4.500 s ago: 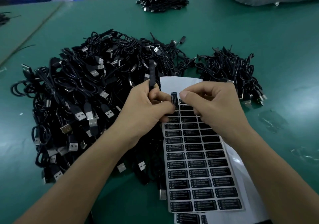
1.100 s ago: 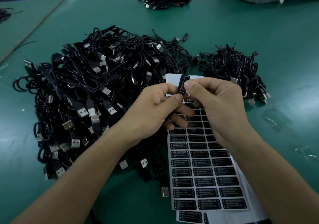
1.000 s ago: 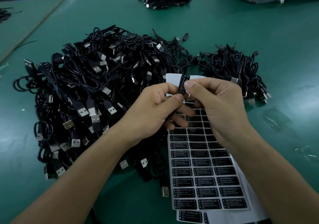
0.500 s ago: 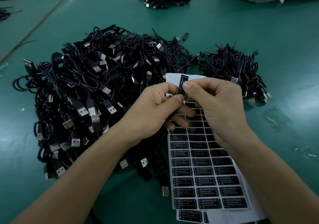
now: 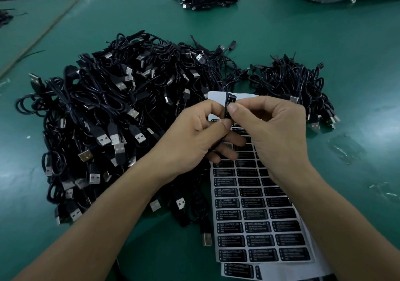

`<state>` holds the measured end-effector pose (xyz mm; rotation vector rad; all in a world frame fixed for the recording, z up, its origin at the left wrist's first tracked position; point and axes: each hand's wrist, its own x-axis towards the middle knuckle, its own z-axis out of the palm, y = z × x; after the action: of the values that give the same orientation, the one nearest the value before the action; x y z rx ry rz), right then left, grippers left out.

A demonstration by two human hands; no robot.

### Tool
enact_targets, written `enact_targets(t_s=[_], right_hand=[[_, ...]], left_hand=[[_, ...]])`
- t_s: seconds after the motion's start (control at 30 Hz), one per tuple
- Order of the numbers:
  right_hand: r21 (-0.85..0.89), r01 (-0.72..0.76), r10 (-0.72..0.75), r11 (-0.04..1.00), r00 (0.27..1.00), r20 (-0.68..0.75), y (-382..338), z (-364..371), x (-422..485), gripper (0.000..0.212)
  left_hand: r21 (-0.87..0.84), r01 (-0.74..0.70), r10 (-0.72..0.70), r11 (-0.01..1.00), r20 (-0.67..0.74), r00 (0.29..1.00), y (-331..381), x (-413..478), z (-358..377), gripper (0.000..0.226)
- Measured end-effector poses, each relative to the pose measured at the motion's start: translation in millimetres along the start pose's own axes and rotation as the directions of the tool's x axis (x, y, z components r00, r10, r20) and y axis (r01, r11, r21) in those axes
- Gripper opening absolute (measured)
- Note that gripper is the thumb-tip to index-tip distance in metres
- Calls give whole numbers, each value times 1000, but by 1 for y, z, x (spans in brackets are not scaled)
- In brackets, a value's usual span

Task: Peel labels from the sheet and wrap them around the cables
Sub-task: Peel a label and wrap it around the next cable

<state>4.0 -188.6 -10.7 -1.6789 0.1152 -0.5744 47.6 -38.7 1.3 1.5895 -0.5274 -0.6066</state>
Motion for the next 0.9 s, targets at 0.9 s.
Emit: enact_targets(t_s=[0.9], right_hand=[[80, -63, 65, 995, 997, -32, -1, 2, -1, 11]], left_hand=[[13, -21, 21, 1000, -7, 1000, -3, 0, 0, 11]])
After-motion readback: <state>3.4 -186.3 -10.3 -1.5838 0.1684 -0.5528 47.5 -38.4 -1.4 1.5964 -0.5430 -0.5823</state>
